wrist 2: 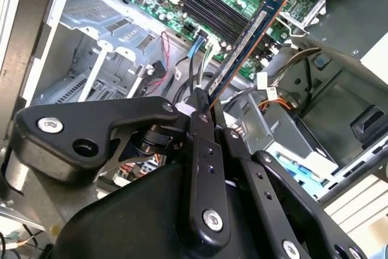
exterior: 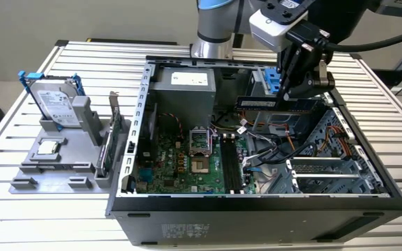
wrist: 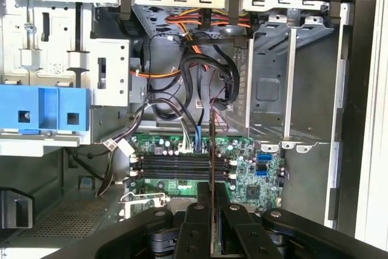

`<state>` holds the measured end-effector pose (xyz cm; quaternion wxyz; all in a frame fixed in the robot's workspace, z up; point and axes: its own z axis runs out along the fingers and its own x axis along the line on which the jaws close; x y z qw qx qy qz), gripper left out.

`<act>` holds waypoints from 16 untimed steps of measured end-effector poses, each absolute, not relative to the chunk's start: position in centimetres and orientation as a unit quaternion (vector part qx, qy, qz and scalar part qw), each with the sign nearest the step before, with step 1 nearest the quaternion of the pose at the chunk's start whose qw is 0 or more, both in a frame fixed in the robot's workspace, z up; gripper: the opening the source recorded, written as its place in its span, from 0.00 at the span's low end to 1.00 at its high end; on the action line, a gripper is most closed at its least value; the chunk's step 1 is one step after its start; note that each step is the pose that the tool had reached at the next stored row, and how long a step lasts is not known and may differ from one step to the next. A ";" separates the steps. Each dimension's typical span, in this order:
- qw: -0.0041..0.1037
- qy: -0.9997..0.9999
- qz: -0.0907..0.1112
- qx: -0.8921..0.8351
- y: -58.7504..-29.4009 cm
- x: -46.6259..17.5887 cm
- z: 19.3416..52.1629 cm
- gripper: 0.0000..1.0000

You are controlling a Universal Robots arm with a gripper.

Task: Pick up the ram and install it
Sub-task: 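Pick up the ram and move it above insertion slot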

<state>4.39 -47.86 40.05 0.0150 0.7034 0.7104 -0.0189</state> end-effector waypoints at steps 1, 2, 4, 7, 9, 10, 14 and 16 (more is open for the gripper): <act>0.015 0.710 -0.019 0.703 -47.7 4.4 40.0 0.00; 0.015 0.710 -0.019 0.704 -47.6 4.4 40.0 0.00; 0.015 0.710 -0.019 0.704 -47.3 4.4 40.0 0.00; 0.015 0.710 -0.019 0.704 -46.9 4.3 40.0 0.00; 0.015 0.710 -0.019 0.704 -46.6 4.3 40.0 0.00; 0.015 0.710 -0.019 0.704 -46.4 4.3 40.0 0.00; 0.015 0.709 -0.019 0.704 -45.8 4.3 40.0 0.00; 0.015 0.709 -0.019 0.705 -45.5 4.2 40.0 0.00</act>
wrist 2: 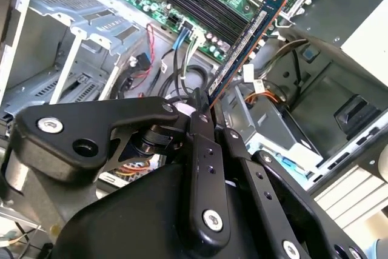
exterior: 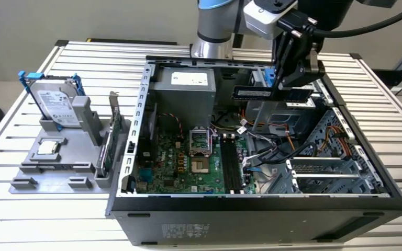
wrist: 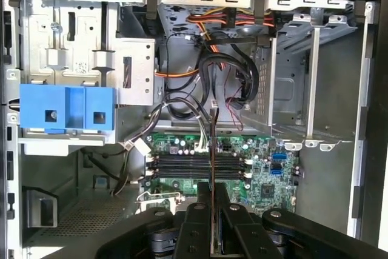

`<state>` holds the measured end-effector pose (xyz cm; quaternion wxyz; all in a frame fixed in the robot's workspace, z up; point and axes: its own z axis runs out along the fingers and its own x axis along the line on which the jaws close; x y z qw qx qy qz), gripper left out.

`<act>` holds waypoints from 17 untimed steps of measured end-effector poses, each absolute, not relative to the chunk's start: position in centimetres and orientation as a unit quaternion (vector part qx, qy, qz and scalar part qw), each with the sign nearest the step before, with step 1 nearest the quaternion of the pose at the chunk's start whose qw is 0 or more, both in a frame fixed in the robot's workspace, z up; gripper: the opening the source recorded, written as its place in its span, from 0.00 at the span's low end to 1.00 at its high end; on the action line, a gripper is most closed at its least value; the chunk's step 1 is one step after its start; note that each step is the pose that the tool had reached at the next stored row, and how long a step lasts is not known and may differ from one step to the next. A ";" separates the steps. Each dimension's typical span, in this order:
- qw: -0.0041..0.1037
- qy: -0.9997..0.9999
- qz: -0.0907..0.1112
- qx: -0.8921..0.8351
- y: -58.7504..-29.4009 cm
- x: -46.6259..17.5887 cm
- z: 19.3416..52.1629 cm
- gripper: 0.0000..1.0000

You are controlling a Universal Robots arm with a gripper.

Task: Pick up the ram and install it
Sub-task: 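Pick up the ram and move it above insertion slot, then insert the ram into the slot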

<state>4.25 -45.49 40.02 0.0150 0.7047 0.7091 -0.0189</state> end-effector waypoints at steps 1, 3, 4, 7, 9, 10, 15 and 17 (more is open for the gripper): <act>0.015 0.709 -0.019 0.705 -45.3 4.2 40.0 0.00; 0.015 0.709 -0.019 0.705 -45.0 4.2 40.0 0.00; 0.015 0.709 -0.019 0.705 -44.9 4.2 40.0 0.00; 0.015 0.708 -0.019 0.705 -44.5 4.2 40.0 0.00; 0.015 0.708 -0.019 0.706 -44.2 4.2 40.0 0.00; 0.015 0.708 -0.019 0.706 -44.1 4.2 40.0 0.00; 0.015 0.708 -0.019 0.706 -43.5 4.2 40.0 0.00; 0.015 0.707 -0.019 0.706 -43.3 4.1 40.0 0.00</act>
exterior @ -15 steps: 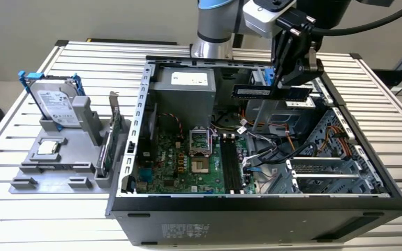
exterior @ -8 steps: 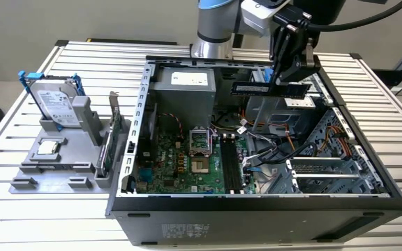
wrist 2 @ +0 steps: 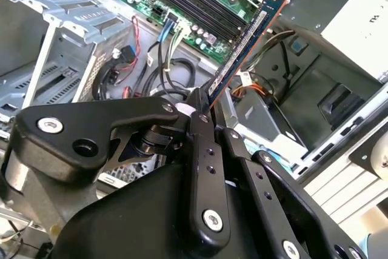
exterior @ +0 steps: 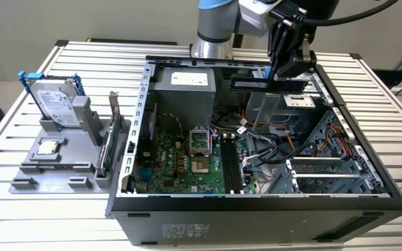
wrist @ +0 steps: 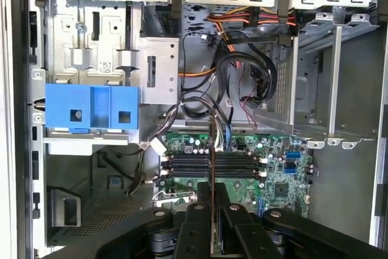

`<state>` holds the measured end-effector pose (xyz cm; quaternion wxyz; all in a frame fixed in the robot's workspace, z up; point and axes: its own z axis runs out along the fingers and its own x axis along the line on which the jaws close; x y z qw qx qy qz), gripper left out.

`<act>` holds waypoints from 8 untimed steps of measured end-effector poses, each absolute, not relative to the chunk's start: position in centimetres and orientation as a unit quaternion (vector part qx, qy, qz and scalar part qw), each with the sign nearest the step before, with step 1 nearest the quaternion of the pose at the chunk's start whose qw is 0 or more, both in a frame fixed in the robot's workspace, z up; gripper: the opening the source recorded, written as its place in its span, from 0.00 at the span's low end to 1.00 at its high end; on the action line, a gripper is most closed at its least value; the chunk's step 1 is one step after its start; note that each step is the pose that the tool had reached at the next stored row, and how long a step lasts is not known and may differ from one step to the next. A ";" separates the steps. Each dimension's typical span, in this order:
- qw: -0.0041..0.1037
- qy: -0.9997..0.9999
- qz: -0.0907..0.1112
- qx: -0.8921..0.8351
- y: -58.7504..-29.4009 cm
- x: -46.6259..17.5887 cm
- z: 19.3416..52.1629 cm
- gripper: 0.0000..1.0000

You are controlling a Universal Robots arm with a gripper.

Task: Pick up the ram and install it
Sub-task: 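Insert the ram into the slot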

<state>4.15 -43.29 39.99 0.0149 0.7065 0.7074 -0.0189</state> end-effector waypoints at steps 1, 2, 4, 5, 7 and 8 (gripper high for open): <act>0.015 0.707 -0.019 0.707 -43.2 4.1 40.0 0.00; 0.015 0.707 -0.019 0.707 -43.1 4.1 40.0 0.00; 0.015 0.707 -0.019 0.707 -42.8 4.1 40.0 0.00; 0.015 0.707 -0.019 0.707 -42.7 4.1 40.0 0.00; 0.015 0.707 -0.019 0.707 -42.4 4.1 40.0 0.00; 0.015 0.707 -0.019 0.707 -42.3 4.1 40.0 0.00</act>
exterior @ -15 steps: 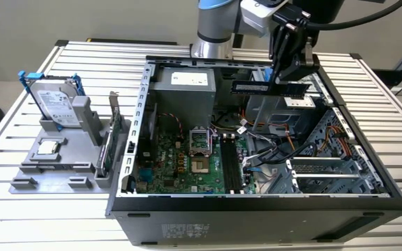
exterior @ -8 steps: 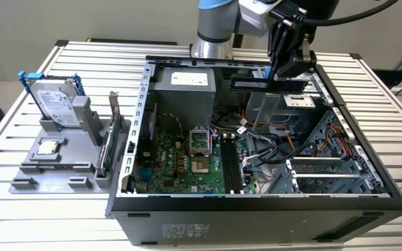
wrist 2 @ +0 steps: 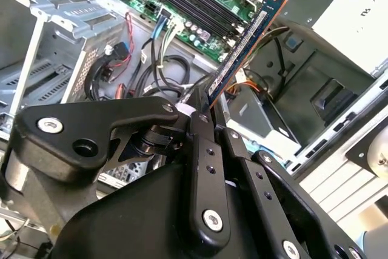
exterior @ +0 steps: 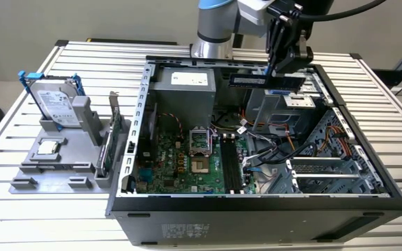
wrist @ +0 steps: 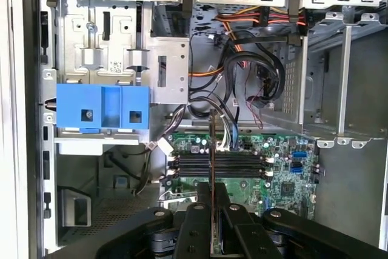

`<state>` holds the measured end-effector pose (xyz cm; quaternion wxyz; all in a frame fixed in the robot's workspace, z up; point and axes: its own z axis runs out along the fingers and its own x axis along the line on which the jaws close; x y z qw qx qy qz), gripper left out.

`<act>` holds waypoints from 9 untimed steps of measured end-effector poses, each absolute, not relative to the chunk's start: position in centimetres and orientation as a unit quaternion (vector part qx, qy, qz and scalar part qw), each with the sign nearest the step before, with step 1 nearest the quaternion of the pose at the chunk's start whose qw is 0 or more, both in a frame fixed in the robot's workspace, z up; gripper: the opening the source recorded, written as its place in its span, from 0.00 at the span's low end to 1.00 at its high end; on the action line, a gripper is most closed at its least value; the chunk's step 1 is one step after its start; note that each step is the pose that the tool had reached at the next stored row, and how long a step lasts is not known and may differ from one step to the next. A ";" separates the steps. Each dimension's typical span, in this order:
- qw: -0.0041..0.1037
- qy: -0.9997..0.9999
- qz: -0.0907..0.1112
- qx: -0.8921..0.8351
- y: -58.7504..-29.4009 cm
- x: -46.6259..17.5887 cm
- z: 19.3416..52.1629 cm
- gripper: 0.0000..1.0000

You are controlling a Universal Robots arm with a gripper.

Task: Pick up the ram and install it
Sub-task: 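Insert the ram into the slot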

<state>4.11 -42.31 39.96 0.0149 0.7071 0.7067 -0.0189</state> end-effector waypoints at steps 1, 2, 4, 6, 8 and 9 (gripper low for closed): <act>0.015 0.707 -0.019 0.707 -42.2 4.1 40.0 0.00; 0.015 0.707 -0.019 0.707 -42.1 4.1 40.0 0.00; 0.015 0.707 -0.019 0.707 -41.8 4.1 40.0 0.00; 0.015 0.707 -0.019 0.707 -41.5 4.1 39.9 0.00; 0.015 0.707 -0.019 0.707 -41.3 4.1 39.9 0.00; 0.015 0.707 -0.019 0.707 -41.1 4.1 39.9 0.00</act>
